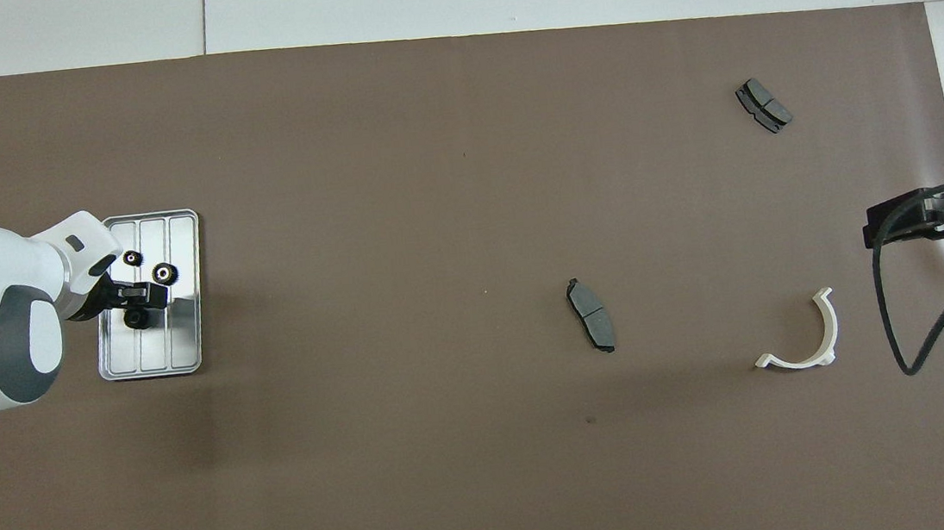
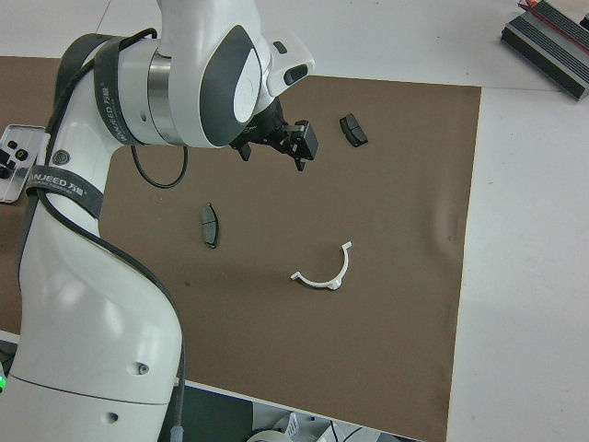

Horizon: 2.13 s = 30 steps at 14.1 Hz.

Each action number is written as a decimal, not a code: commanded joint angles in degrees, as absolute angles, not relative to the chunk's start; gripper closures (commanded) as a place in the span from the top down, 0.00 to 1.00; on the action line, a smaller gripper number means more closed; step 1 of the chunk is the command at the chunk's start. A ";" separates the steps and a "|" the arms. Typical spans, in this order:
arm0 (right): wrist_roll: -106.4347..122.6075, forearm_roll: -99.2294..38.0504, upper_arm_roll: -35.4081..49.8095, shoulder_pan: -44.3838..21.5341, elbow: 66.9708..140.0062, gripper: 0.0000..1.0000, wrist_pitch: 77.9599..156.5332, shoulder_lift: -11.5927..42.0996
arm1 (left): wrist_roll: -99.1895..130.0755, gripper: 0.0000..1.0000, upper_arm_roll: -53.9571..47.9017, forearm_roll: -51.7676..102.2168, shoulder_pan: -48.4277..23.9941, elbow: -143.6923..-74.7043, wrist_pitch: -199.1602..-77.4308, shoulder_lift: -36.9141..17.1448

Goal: Place bearing gear from tray to pile
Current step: 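Lower the left gripper onto a black gear in the metal tray and grasp it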

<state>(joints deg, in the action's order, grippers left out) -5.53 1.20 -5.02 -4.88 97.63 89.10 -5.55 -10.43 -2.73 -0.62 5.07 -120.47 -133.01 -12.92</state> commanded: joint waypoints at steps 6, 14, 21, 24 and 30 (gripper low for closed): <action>-5.19 0.97 -4.83 -4.57 99.67 1.00 90.62 -7.21 | -13.62 0.68 -2.90 -0.44 6.85 -121.64 -132.19 -12.04; -5.01 0.97 -4.83 -4.57 99.76 1.00 90.61 -7.21 | -13.71 0.69 -2.90 -0.44 6.77 -123.05 -132.28 -11.60; -4.92 0.97 -4.83 -4.57 100.20 1.00 90.62 -7.56 | -13.54 0.50 -2.90 -0.44 6.33 -123.22 -132.54 -11.60; -4.92 0.97 -4.83 -4.57 100.20 1.00 90.62 -7.56 | -13.54 0.39 -2.90 -0.44 6.33 -123.22 -132.63 -11.60; -5.01 0.97 -4.83 -4.57 100.20 1.00 90.62 -7.56 | -13.54 0.17 -2.90 -0.44 6.24 -122.70 -132.10 -11.69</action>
